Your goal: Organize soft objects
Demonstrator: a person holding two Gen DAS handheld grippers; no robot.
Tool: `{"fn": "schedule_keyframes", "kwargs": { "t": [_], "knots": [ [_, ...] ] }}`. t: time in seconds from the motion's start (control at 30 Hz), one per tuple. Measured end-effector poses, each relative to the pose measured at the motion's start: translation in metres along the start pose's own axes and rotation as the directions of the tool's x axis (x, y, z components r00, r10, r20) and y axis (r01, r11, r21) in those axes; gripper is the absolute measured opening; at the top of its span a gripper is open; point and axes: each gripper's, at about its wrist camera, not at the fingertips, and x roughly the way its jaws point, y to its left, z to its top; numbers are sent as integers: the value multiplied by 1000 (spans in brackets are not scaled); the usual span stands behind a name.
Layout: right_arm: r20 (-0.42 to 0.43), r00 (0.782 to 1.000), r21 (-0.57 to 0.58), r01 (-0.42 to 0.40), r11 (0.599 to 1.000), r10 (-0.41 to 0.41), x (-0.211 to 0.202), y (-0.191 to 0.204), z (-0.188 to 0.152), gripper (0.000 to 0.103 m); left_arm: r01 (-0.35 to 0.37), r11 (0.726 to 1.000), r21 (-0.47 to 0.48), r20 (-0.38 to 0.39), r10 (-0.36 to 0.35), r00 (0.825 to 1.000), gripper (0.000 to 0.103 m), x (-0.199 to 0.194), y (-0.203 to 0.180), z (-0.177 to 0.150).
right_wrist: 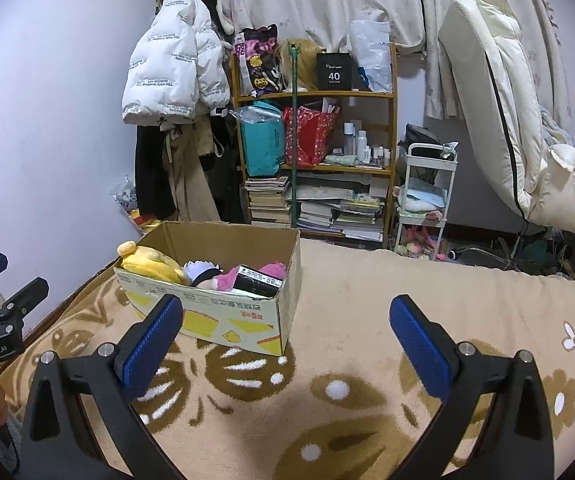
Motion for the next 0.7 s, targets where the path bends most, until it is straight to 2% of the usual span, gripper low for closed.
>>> {"fn": "schedule_keyframes", "kwargs": {
  "t": [0.7],
  "knots": [
    [-3, 1000, 9, 1, 1000, -1, 2, -2, -3, 103, 14, 1000, -6, -4, -14, 1000, 101, 2, -2, -4]
  ]
}}
